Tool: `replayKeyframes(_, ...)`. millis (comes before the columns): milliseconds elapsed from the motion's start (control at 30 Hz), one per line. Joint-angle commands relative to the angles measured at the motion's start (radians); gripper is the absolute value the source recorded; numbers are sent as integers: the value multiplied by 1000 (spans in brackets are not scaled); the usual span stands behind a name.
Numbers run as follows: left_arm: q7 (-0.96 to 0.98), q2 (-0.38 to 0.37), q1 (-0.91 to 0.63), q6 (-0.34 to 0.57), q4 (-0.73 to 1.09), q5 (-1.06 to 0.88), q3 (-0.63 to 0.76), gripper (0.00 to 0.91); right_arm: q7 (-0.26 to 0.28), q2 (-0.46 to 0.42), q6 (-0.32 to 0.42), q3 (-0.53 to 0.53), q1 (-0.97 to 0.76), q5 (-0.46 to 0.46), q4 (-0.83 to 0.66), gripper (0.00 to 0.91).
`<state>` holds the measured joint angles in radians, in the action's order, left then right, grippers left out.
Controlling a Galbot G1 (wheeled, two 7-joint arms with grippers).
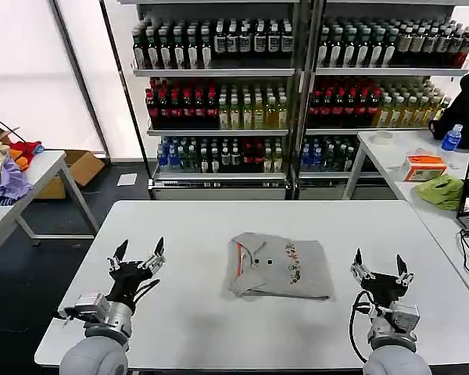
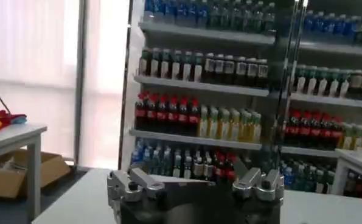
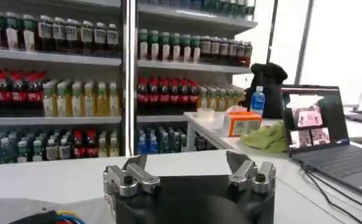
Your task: Fold and organize the clothes.
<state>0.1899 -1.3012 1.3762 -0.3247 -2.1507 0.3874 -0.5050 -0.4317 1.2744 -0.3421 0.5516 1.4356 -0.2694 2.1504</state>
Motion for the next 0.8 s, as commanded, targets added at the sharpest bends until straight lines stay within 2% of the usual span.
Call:
replayKeyframes(33,-58,-13,21,12,-9,-82,-1,907,1,14,7,1,16,2,2,907)
replayKeyframes(467,-51,-16,1,18,-5,-89,-17,907,14,-29,-49,9,11,-16,5,907)
replayKeyframes(800,-57,-33,-4,7,17,-94,1,907,30,-34,-58,18,19,-38,2,907)
